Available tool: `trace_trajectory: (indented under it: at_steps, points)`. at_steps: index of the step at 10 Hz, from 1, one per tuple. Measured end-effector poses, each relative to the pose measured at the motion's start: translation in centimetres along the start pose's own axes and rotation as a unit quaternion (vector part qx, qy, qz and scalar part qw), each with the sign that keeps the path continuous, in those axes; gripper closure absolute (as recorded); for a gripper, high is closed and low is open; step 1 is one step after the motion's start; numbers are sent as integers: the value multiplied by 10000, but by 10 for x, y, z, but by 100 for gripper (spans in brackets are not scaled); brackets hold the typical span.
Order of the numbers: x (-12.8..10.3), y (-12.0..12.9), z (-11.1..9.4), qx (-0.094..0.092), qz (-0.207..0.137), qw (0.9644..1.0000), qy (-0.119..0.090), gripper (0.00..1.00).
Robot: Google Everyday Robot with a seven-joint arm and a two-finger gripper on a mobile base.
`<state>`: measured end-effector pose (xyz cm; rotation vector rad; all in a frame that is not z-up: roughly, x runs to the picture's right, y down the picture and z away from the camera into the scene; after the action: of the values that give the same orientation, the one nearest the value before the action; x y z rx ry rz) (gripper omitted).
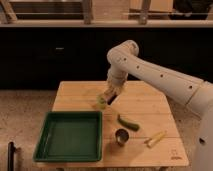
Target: Wipe tray with eraser
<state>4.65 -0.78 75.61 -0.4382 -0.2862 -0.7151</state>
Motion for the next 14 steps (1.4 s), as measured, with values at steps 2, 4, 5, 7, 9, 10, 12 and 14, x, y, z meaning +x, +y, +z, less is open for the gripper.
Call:
trace_trajectory:
  at_steps: [2,4,5,7,9,10,12,14]
  points:
    - [-20,-9,4,12,-99,9999,-26,100]
    - [-32,-8,4,20,-239,9997,-23,100]
    - [-35,-5,4,19,-297,9996,-12,100]
    - [-50,-11,6,42,-459,9989,-28,100]
    - [-62,-9,9,56,-554,9984,-47,100]
    - [-73,-10,11,57,-662,9978,-76,100]
    - [-83,-14,12,44,-855,9963,-63,100]
    - [-94,-17,18,57,-953,9954,-77,100]
